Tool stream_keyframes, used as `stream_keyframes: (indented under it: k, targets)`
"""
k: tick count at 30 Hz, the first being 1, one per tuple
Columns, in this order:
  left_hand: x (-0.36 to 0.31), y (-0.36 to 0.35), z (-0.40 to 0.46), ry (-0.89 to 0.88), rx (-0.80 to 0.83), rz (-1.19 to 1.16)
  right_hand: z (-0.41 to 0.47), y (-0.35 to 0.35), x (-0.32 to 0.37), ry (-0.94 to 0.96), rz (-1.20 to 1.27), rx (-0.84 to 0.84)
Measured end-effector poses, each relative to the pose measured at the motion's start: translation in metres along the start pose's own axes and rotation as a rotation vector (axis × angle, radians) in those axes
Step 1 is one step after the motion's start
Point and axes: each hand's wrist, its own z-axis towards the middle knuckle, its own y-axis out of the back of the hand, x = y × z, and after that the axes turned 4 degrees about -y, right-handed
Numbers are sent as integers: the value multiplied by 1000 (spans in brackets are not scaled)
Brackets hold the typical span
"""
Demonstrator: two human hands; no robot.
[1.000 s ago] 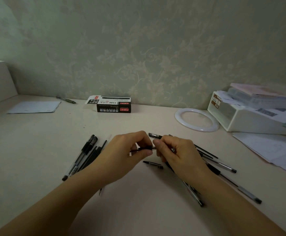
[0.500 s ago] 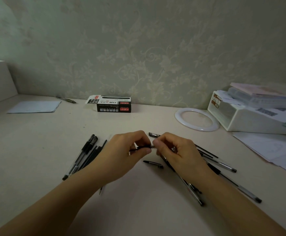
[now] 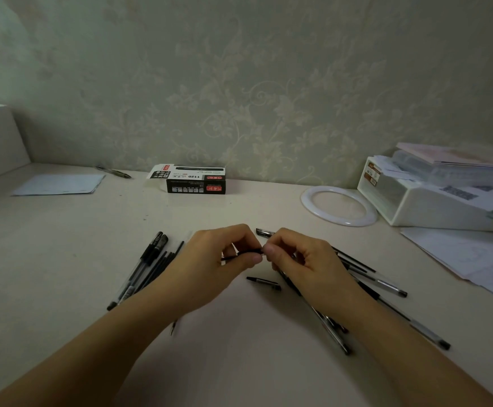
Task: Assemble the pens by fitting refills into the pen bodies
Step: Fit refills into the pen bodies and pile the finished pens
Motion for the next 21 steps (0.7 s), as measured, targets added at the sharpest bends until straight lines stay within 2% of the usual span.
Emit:
stream_keyframes:
  k: [8,11,14,17,21]
  targets:
    - [0,-1,1,-16,-68,43,1,-1,-1,-57,-43,-41]
    - [7,3,1,43,-75,97,2,-1,-6,-33,-374,-44]
    - [11,6,1,81,-81,131,0,-3,-9,-24,-601,82]
    - [11,6,1,108,-33,162,-2,-6,-8,2,-616,118]
    - [10,7,1,112,-1,173,0,-3,-8,-14,-488,-45]
